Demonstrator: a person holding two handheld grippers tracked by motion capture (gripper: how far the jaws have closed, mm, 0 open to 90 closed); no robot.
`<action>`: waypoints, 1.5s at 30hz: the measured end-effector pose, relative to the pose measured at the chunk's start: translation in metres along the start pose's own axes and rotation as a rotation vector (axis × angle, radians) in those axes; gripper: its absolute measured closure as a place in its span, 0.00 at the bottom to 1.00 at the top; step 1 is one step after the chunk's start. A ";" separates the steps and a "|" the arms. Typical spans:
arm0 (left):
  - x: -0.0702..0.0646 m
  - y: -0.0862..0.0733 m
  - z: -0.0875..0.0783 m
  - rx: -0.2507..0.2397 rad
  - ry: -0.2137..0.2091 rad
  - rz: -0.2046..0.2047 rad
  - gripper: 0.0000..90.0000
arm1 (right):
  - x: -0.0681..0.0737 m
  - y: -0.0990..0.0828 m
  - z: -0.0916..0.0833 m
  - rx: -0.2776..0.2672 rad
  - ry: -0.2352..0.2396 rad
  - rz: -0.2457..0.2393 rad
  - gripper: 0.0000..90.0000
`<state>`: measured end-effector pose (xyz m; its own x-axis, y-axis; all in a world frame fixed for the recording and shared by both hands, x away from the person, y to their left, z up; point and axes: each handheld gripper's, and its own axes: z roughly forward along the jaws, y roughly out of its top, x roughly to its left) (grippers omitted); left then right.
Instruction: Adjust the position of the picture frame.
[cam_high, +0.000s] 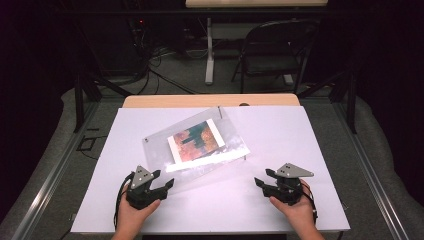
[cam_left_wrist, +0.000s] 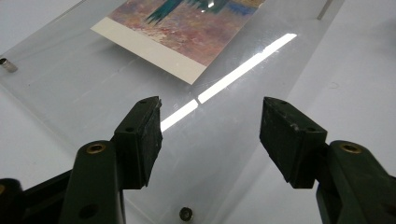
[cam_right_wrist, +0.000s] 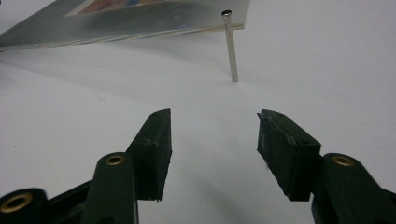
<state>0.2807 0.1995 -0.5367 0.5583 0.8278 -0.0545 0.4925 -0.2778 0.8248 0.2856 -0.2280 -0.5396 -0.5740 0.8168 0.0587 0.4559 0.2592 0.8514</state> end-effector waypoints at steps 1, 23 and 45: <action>0.000 0.000 0.000 -0.002 -0.003 -0.001 0.44 | 0.000 0.000 0.000 0.000 -0.002 0.000 0.50; -0.010 0.001 -0.003 0.011 -0.057 -0.088 0.59 | -0.006 0.015 0.019 -0.009 -0.006 -0.015 0.65; -0.025 0.018 0.014 0.052 -0.095 -0.111 0.91 | -0.019 0.030 0.065 0.057 -0.007 -0.031 0.77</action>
<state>0.2853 0.1672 -0.5280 0.5578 0.8058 -0.1989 0.5875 -0.2141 0.7804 0.3548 -0.2022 -0.5493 -0.5838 0.8114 0.0293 0.4763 0.3130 0.8217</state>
